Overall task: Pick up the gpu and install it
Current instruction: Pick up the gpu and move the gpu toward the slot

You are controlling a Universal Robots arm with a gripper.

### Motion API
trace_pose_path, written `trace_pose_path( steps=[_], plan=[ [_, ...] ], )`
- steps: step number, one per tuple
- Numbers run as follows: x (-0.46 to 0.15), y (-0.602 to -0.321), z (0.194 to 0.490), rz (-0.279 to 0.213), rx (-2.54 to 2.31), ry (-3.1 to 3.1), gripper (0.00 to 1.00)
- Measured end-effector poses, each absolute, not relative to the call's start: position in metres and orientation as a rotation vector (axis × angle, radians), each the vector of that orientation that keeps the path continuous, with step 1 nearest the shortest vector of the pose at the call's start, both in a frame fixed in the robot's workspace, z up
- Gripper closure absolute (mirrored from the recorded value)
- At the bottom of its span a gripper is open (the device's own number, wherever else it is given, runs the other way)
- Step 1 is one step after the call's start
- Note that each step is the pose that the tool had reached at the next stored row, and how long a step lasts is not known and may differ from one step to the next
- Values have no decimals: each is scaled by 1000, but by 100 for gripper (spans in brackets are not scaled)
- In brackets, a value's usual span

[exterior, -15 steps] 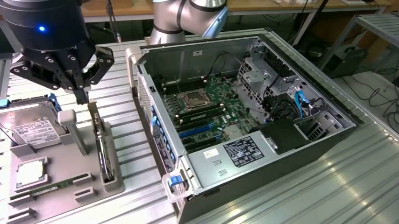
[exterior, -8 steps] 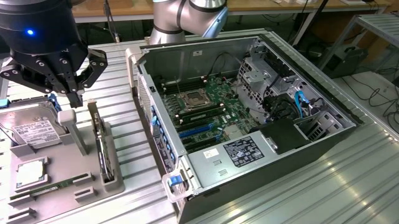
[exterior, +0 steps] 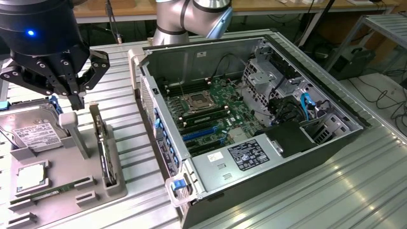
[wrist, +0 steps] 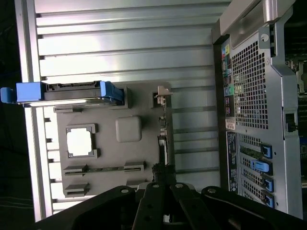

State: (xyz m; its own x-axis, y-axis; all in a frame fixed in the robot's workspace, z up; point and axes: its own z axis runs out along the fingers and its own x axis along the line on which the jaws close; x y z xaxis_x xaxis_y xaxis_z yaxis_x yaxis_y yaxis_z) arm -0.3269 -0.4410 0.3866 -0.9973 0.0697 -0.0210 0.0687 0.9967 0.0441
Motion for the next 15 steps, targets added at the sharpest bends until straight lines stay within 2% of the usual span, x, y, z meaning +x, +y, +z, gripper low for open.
trace_pose_path(
  steps=[2, 3, 4, 5, 6, 8, 9, 14, 15],
  plan=[
    [-327, -441, 387, 68, 108, 3117, 89],
    [-327, -441, 387, 68, 108, 3117, 83],
    [-327, -441, 387, 68, 108, 3117, 83],
    [-327, -441, 387, 68, 108, 3117, 76],
    [-327, -441, 387, 68, 108, 3117, 76],
    [-327, -441, 387, 68, 108, 3117, 64],
    [-327, -441, 387, 68, 108, 3117, 64],
    [-327, -441, 387, 68, 108, 3117, 34],
    [-327, -441, 387, 68, 108, 3116, 34]
  ],
)
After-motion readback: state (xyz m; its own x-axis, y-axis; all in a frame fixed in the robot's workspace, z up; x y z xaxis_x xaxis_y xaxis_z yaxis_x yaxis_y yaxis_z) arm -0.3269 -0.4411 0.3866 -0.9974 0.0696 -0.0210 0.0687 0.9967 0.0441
